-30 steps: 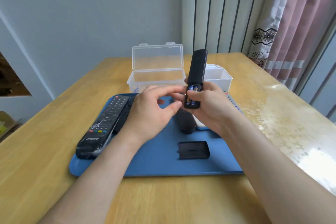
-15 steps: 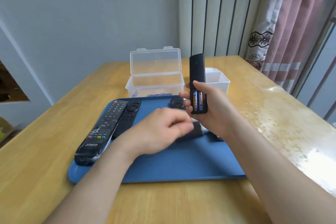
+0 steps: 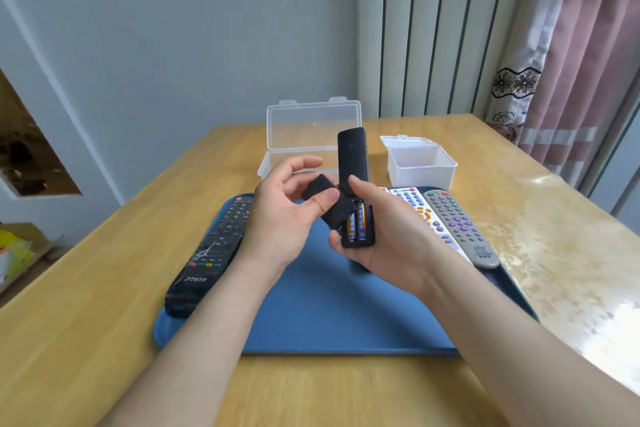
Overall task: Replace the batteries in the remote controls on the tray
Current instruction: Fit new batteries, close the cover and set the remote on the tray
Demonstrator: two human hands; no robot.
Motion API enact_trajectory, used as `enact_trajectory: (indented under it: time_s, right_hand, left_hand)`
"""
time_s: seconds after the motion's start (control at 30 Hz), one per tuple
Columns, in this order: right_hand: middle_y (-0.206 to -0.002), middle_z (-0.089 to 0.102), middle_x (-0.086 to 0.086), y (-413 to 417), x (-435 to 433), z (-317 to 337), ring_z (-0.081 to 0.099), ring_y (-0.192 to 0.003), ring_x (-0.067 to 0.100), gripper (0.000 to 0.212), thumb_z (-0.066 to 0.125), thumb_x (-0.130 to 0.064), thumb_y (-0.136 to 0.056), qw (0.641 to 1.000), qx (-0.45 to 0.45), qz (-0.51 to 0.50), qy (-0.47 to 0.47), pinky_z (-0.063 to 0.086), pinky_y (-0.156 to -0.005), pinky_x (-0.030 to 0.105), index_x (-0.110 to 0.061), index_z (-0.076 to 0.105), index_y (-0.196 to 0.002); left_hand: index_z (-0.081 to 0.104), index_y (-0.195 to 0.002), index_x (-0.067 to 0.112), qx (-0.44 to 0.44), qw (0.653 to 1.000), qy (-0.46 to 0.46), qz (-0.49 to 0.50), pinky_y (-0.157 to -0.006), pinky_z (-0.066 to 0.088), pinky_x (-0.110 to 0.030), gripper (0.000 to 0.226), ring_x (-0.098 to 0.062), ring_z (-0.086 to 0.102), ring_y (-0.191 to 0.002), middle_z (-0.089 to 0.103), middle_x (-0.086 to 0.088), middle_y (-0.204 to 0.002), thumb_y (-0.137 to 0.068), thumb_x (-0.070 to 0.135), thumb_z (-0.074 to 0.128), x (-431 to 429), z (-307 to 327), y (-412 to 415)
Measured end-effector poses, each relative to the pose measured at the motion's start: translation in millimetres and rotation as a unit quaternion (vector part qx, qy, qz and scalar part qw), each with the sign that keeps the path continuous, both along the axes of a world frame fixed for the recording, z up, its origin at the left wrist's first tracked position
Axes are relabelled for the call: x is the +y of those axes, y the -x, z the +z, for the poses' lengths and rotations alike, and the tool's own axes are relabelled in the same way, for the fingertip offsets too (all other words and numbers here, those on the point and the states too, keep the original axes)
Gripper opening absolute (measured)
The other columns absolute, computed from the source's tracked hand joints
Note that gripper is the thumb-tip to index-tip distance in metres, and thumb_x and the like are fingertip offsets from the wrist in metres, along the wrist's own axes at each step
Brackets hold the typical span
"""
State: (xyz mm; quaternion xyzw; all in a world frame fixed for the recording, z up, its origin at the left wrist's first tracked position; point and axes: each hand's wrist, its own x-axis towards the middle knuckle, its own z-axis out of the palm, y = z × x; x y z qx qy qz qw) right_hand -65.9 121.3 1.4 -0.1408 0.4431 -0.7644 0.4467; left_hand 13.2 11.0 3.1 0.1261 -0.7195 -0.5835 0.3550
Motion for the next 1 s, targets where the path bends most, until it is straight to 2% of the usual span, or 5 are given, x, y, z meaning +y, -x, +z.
enact_trajectory:
  time_s: [0.23, 0.47, 0.6, 0.77, 1.0]
  right_hand:
    - [-0.103, 0.066, 0.006, 1.2, -1.8, 0.0, 0.066, -0.082, 0.017, 0.042, 0.043, -0.051, -0.099, 0.999, -0.049, 0.013, 0.02, 0.052, -0.072, 0.032, -0.02, 0.063, -0.119]
    - [-0.112, 0.062, 0.013, 3.1, -1.7, 1.2, 0.062, -0.1, 0.026, 0.055, 0.032, -0.05, -0.102, 0.999, -0.031, 0.015, 0.035, 0.057, -0.076, 0.033, -0.012, 0.053, -0.135]
    - [-0.105, 0.065, 0.014, 4.7, -0.8, 3.5, 0.066, -0.085, 0.03, 0.046, 0.039, -0.039, -0.103, 0.997, -0.06, -0.038, 0.037, 0.057, -0.061, 0.033, -0.006, 0.055, -0.13]
    - [-0.088, 0.063, 0.012, 9.6, 3.6, 6.4, 0.061, -0.068, 0.027, 0.045, 0.041, -0.044, -0.103, 0.996, -0.039, -0.062, 0.041, 0.051, -0.047, 0.028, -0.004, 0.058, -0.114]
    - [-0.077, 0.072, 0.01, -0.2, 0.0, 0.7, 0.068, -0.067, 0.022, 0.04, 0.035, -0.033, -0.106, 0.994, 0.008, -0.091, 0.064, 0.055, -0.057, 0.029, -0.003, 0.062, -0.103]
  left_hand:
    - [0.066, -0.105, 0.023, 0.015, 0.992, 0.075, -0.099, -0.088, 0.054, -0.03, 0.039, -0.012, 0.067, -0.095, 0.073, 0.004, -0.094, -0.082, -0.009, 0.066, 7.6, 13.7, -8.9]
    - [0.073, -0.097, 0.024, 0.02, 0.933, 0.353, 0.067, -0.075, 0.043, -0.011, 0.028, -0.012, 0.051, -0.097, 0.061, 0.015, -0.104, -0.071, 0.015, 0.077, 16.2, -2.0, 1.7]
    - [0.075, -0.102, 0.021, -0.019, 0.906, 0.422, 0.026, -0.09, 0.039, -0.011, 0.039, -0.008, 0.05, -0.102, 0.064, 0.009, -0.112, -0.072, 0.044, 0.071, 8.3, -4.7, -1.0]
    - [0.072, -0.112, 0.014, -0.037, 0.884, 0.465, 0.025, -0.096, 0.034, -0.009, 0.047, -0.004, 0.051, -0.105, 0.067, 0.002, -0.119, -0.068, 0.029, 0.076, 7.7, -6.8, -0.3]
    - [0.07, -0.116, 0.014, -0.047, 0.894, 0.44, 0.061, -0.096, 0.036, -0.009, 0.048, -0.007, 0.054, -0.107, 0.066, 0.002, -0.124, -0.068, 0.017, 0.072, 10.8, -9.9, 2.7]
